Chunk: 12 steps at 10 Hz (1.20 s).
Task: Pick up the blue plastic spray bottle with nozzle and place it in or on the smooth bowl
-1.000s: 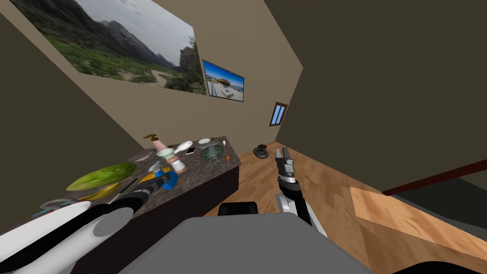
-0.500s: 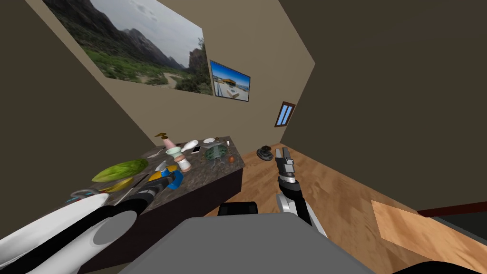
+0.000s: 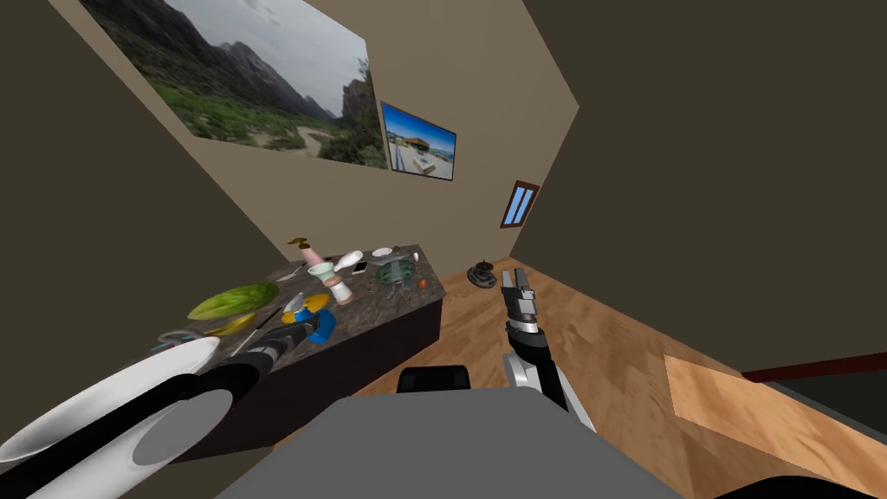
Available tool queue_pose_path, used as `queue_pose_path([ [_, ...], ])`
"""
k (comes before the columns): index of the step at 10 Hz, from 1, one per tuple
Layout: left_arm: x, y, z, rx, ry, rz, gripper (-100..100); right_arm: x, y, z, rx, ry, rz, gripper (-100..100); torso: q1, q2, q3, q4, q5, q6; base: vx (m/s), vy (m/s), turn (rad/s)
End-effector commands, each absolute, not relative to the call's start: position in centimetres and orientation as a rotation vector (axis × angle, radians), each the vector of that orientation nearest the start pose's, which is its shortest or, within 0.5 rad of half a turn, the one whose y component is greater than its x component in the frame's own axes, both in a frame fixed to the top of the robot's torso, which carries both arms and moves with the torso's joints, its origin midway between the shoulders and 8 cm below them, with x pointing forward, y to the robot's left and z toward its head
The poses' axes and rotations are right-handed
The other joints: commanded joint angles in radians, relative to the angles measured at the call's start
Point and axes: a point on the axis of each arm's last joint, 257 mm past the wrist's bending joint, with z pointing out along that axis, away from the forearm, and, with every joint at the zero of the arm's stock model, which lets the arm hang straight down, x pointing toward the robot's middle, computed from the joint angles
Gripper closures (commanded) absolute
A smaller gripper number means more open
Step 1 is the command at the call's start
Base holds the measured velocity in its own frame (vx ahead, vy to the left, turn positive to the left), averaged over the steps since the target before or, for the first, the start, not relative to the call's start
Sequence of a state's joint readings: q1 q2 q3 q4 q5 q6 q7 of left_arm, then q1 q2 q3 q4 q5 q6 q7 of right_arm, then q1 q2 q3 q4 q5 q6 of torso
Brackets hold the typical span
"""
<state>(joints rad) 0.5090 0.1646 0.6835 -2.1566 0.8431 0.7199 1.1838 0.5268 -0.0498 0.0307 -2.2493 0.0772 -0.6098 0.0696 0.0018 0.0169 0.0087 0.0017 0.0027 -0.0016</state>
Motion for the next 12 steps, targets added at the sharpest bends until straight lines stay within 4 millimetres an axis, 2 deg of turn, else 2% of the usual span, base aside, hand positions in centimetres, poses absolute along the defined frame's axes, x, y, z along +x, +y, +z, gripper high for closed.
queue_pose_path([
  [1,30.6,51.3,-21.9,-2.456,-0.419,-1.615,100,33.2,-25.4,2.0,0.503,0.678,1.232,0,0.000,0.000,0.000,0.000,0.000,0.000,-0.176,0.025,0.005],
  [4,30.2,50.1,-21.2,-2.524,-0.374,-1.602,100,33.2,-25.4,2.0,0.503,0.678,1.232,0,0.004,0.001,0.000,0.000,0.001,0.001,-0.175,0.042,-0.005],
  [6,30.0,49.9,-20.0,-2.540,-0.360,-1.601,100,33.2,-25.4,2.0,0.503,0.678,1.231,0,0.007,-0.001,0.000,0.000,0.001,0.001,-0.129,0.111,-0.026],
  [8,29.6,50.4,-18.5,-2.520,-0.375,-1.603,100,33.2,-25.4,2.0,0.503,0.678,1.231,0,0.013,-0.005,-0.002,0.000,0.002,0.002,-0.076,0.184,-0.037],
  [12,28.5,52.1,-16.0,-2.462,-0.425,-1.602,100,33.2,-25.4,2.0,0.503,0.679,1.231,0,0.018,-0.012,-0.006,-0.002,0.003,0.001,-0.008,0.220,-0.033],
])
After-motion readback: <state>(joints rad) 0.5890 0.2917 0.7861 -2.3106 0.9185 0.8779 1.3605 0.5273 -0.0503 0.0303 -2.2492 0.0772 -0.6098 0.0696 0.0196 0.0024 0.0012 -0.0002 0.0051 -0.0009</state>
